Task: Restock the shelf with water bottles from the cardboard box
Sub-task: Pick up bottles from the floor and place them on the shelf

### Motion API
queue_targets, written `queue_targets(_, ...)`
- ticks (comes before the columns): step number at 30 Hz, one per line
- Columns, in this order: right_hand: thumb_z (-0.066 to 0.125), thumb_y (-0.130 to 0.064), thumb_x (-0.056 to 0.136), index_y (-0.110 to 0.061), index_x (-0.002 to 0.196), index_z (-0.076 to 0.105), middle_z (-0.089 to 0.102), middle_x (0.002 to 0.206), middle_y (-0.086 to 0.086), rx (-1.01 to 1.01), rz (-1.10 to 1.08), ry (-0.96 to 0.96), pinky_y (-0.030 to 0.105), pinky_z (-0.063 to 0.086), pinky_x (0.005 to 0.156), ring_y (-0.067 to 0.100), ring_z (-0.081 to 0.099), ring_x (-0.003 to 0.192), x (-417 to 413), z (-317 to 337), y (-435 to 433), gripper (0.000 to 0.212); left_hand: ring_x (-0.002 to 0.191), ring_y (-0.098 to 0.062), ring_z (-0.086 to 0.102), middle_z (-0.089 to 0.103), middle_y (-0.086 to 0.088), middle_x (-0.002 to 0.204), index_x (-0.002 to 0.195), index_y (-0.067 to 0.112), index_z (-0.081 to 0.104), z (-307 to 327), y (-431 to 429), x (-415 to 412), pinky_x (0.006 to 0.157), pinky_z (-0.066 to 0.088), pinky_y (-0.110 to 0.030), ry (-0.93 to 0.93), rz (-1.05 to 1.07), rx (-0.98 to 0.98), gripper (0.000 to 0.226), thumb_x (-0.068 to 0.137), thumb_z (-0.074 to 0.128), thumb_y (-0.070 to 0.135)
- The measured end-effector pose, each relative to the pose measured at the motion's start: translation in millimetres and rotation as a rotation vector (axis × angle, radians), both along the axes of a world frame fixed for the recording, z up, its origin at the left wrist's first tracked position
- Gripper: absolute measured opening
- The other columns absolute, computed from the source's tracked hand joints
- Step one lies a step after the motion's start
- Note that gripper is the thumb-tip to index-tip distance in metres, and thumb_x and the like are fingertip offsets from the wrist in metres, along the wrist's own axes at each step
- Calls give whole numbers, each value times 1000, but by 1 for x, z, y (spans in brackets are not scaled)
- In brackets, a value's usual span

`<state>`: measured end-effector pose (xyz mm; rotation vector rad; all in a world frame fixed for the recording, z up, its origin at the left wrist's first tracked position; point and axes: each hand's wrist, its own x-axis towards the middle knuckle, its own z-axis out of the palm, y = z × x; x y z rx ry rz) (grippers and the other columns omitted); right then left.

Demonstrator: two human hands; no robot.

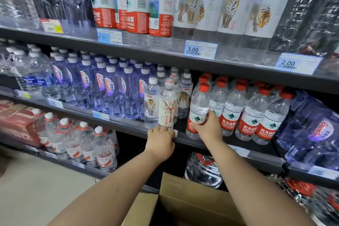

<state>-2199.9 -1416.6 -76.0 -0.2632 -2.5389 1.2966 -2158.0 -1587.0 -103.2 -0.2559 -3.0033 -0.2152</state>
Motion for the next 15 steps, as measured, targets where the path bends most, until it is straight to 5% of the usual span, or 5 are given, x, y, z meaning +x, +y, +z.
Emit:
queue_targets(5,80,-23,73,-16,124,47,53,121,4,147,-6,238,37,43,97,22,46,116,42,6,-34,62,118,-29,49,57,-2,123,122,25,57,18,-27,19,99,35,-43,41,39,15,35,87,50,31)
queue_targets(10,72,-23,78,-19,123,51,53,123,3,446,442,137,37,42,95,26,44,117,76,13,-89,50,116,-30,49,59,-4,118,118,24,59,39,-80,54,99,34,-43,108,138,35,34,86,52,33)
queue_targets(15,72,-28,80,-21,121,53,53,121,1,531,655,31,37,42,96,23,42,120,106,2,-150,46,117,-30,47,58,-4,121,119,25,58,24,-157,106,95,34,-41,79,279,19,34,86,52,33)
